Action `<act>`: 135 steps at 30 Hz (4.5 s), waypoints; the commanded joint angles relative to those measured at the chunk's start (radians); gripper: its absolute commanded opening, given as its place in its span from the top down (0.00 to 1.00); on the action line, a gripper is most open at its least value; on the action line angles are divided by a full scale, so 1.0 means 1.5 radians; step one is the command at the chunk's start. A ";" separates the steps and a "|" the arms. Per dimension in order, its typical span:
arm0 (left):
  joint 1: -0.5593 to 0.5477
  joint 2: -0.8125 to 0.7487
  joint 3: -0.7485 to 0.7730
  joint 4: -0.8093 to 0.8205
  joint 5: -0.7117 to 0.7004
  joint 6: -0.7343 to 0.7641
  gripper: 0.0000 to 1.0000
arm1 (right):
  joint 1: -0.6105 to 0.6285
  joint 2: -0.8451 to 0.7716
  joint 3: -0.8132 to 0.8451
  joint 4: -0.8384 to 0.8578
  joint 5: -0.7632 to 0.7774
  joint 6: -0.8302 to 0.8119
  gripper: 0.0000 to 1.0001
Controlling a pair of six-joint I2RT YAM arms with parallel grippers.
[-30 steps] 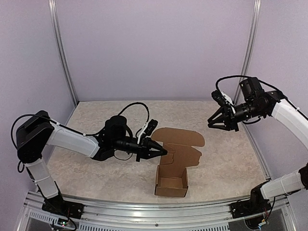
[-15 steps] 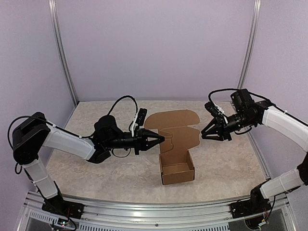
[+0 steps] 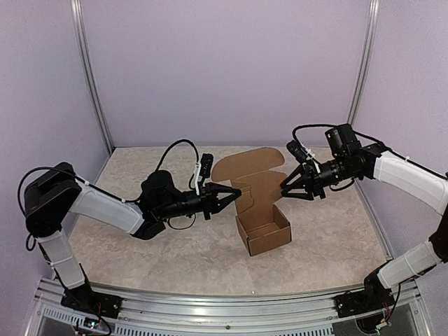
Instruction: Fold the paper box
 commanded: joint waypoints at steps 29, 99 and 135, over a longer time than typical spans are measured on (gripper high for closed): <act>-0.039 0.016 0.066 -0.020 -0.130 -0.038 1.00 | 0.019 0.022 0.019 0.108 0.130 0.122 0.77; 0.073 0.013 0.188 -0.236 0.184 -0.028 1.00 | -0.010 0.102 -0.005 0.216 -0.259 0.121 0.49; 0.069 -0.042 0.163 -0.336 0.006 -0.001 1.00 | -0.038 0.045 0.014 0.171 -0.036 0.179 0.63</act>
